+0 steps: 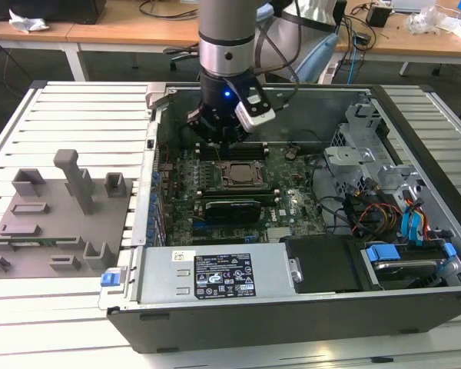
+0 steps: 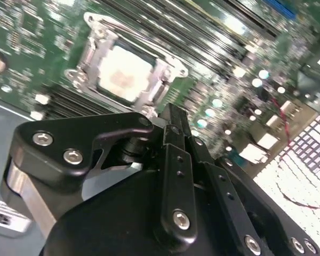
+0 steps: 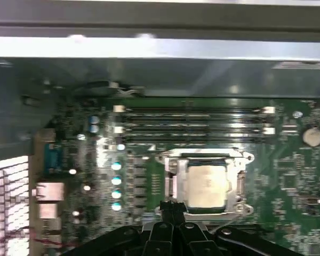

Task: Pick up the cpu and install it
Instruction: 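Install the first cpu locking lever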

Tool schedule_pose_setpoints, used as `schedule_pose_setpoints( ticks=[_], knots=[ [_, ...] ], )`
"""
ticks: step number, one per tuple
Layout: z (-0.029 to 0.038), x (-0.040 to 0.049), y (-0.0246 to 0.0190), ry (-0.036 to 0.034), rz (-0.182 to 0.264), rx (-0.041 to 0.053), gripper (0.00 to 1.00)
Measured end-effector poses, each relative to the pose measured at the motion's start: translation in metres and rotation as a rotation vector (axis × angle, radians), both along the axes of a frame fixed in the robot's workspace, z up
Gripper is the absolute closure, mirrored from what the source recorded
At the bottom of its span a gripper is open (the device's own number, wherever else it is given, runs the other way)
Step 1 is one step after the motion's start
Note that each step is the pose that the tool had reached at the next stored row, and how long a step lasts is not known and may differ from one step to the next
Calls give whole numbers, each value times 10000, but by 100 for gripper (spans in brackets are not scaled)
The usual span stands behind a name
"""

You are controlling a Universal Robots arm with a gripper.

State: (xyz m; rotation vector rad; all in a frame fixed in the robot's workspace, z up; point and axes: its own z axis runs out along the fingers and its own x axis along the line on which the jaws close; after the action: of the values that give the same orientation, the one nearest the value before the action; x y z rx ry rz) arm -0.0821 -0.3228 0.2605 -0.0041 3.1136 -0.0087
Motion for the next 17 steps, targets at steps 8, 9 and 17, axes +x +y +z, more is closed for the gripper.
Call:
schedule_pose_setpoints(
  ticks=[8,9,17],
  knots=[
    [-3,-202,0,-14,1,502,89],
    [-4,-207,0,-15,0,699,89],
    [-8,-239,0,-15,-2,2339,89]
  ],
)
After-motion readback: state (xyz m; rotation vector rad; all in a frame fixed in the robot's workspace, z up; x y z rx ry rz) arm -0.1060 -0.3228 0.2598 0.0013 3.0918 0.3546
